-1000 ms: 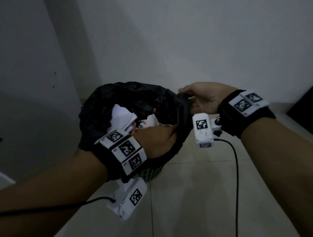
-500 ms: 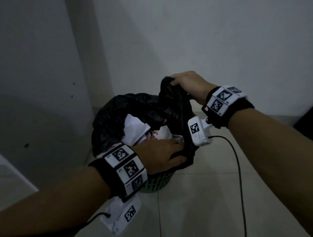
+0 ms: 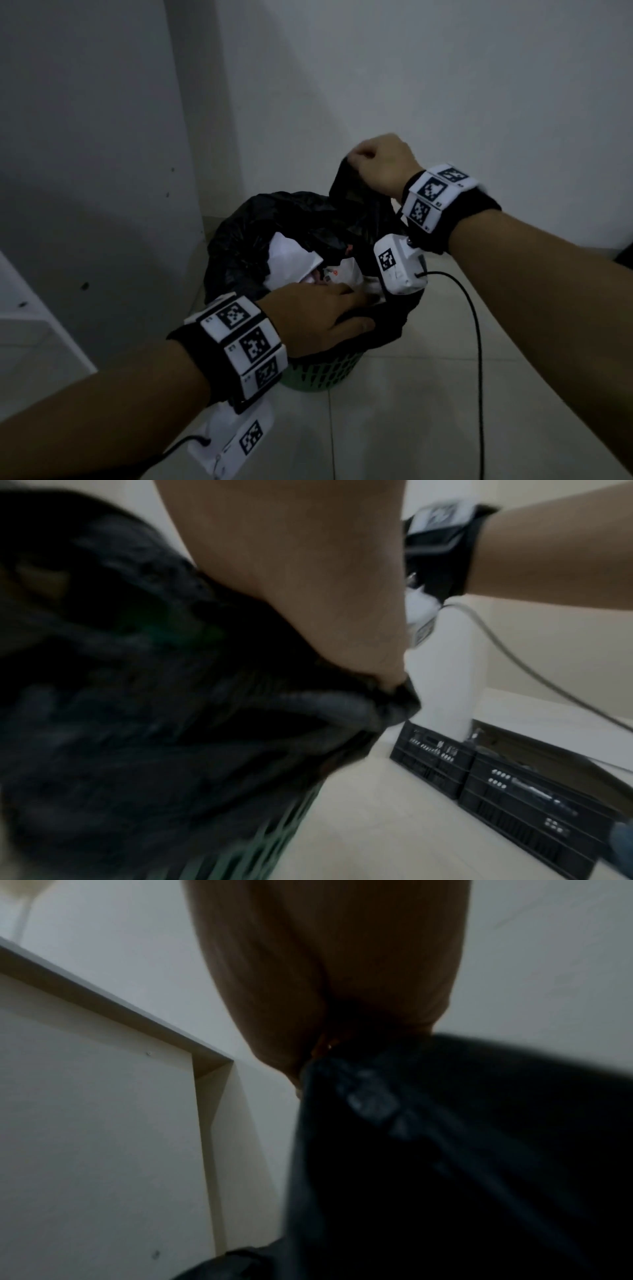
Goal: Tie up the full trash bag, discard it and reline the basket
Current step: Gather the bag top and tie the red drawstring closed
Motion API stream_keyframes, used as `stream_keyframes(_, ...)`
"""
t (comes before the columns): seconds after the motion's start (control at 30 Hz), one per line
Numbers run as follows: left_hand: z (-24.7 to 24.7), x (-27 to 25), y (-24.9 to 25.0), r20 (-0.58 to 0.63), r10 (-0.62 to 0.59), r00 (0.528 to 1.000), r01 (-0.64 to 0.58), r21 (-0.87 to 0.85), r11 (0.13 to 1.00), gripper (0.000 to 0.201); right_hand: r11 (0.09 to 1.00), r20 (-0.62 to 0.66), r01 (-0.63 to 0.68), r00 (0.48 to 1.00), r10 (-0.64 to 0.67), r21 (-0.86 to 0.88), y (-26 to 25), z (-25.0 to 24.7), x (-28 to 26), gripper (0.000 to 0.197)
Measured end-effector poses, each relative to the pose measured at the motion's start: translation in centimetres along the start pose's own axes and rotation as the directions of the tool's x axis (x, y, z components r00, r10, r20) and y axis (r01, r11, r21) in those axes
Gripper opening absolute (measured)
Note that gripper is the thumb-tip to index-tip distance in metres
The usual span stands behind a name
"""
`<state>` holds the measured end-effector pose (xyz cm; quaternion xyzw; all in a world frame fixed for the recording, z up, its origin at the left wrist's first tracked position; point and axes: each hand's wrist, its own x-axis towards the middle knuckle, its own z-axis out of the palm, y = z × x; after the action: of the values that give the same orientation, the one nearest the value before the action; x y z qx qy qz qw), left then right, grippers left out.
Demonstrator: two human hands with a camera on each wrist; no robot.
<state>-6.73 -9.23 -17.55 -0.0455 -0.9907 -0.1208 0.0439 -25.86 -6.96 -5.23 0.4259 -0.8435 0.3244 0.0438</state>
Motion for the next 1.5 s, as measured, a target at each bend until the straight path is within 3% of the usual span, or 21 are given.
stream_keyframes(0.1,0.3,-0.2,0.1,-0.001,0.02,1.0,-0.02,0.009,1.0,0.055,0.891,-0.223,0.155,0.973,-0.062,0.428,-1.5,-1.4,-0.8,0.016)
stream_keyframes(0.17,0.1,-0.1,0.1,0.014,0.006,1.0,-0.006,0.002,1.0,0.051,0.833,-0.208,0.157,0.977,-0.051,0.531,-1.9,-2.6,-1.2,0.015)
stream_keyframes(0.23,0.2,-0.1,-0.2,0.017,-0.003,1.0,0.003,-0.012,1.0,0.056,0.919,-0.083,0.046,0.996,-0.014,0.393,-2.1,-3.5,-1.3,0.031)
stream_keyframes(0.3,0.4,-0.3,-0.1,0.003,0.005,1.0,-0.005,-0.009,1.0,0.069,0.991,0.058,-0.046,0.998,0.039,0.123,-2.2,-3.7,-1.5,0.051)
stream_keyframes(0.33,0.4,-0.3,0.0,-0.006,0.009,1.0,-0.009,-0.006,1.0,0.07,0.999,0.1,-0.035,0.994,0.034,0.008,-2.2,-3.7,-1.6,0.053)
stream_keyframes(0.4,0.5,-0.2,0.0,-0.015,0.005,1.0,-0.005,-0.004,1.0,0.064,0.99,0.11,0.111,0.989,-0.101,-0.091,-2.7,-3.3,-1.6,0.039)
stream_keyframes(0.47,0.6,-0.1,0.0,-0.015,-0.018,1.0,0.018,0.002,1.0,0.06,0.974,-0.05,0.225,0.973,-0.225,-0.013,-3.6,-3.2,-1.7,0.023)
stream_keyframes(0.53,0.8,-0.1,-0.2,-0.01,-0.033,0.999,0.033,0.005,0.999,0.057,0.94,-0.346,0.293,0.912,-0.218,0.178,-4.5,-3.3,-1.8,0.019)
stream_keyframes(0.57,0.9,-0.1,-0.3,-0.016,-0.035,0.999,0.035,-0.004,0.999,0.055,0.917,-0.419,0.317,0.887,-0.196,0.241,-4.7,-3.6,-1.7,0.019)
stream_keyframes(0.7,0.4,-0.2,0.1,-0.025,-0.057,0.998,0.056,-0.043,0.997,0.05,0.957,-0.296,0.22,0.942,-0.158,0.188,-4.5,-4.6,-1.8,0.022)
stream_keyframes(0.8,0.1,0.1,0.2,-0.141,-0.109,0.984,0.074,-0.232,0.97,0.043,0.95,-0.453,0.237,0.883,-0.124,0.202,-4.4,-5.5,-1.9,0.021)
stream_keyframes(0.87,-0.6,0.8,-0.6,-0.315,-0.201,0.928,0.058,-0.409,0.911,0.036,0.938,-0.422,0.237,0.899,-0.114,0.252,-4.4,-5.7,-2.1,0.021)
stream_keyframes(0.9,-1.4,1.3,-1.4,-0.412,-0.257,0.874,0.055,-0.442,0.896,0.028,0.933,-0.397,0.242,0.91,-0.122,0.267,-4.3,-5.8,-2.3,0.021)
stream_keyframes(0.97,-3.4,2.5,-3.5,-0.571,-0.384,0.725,0.077,-0.488,0.869,0.015,0.925,-0.368,0.267,0.917,-0.156,0.272,-4.1,-6.0,-2.9,0.021)
stream_keyframes(1.03,-5.5,3.7,-6.3,-0.634,-0.507,0.584,0.16,-0.523,0.837,0.029,0.909,-0.349,0.304,0.916,-0.198,0.284,-4.0,-6.2,-3.4,0.019)
stream_keyframes(1.07,-6.3,4.3,-7.8,-0.625,-0.558,0.546,0.231,-0.528,0.817,0.039,0.9,-0.342,0.322,0.915,-0.215,0.295,-4.0,-6.3,-3.6,0.019)
stream_keyframes(1.17,-7.6,5.2,-10.6,-0.525,-0.619,0.584,0.44,-0.436,0.785,0.038,0.885,-0.313,0.355,0.914,-0.26,0.302,-3.7,-7.2,-4.3,0.018)
stream_keyframes(1.23,-7.9,4.9,-11.7,-0.509,-0.637,0.579,0.464,-0.437,0.771,0.027,0.891,-0.298,0.353,0.916,-0.268,0.286,-3.1,-7.8,-4.5,0.017)
stream_keyframes(1.37,-9.3,3.3,-12.4,-0.556,-0.691,0.462,0.42,-0.549,0.723,0.025,0.923,-0.292,0.286,0.934,-0.209,0.256,-1.0,-8.5,-4.5,0.015)
stream_keyframes(1.5,-12.4,2.2,-11.7,-0.602,-0.74,0.298,0.327,-0.664,0.672,0.025,0.935,-0.321,0.211,0.94,-0.114,0.286,-0.1,-7.7,-4.5,0.012)
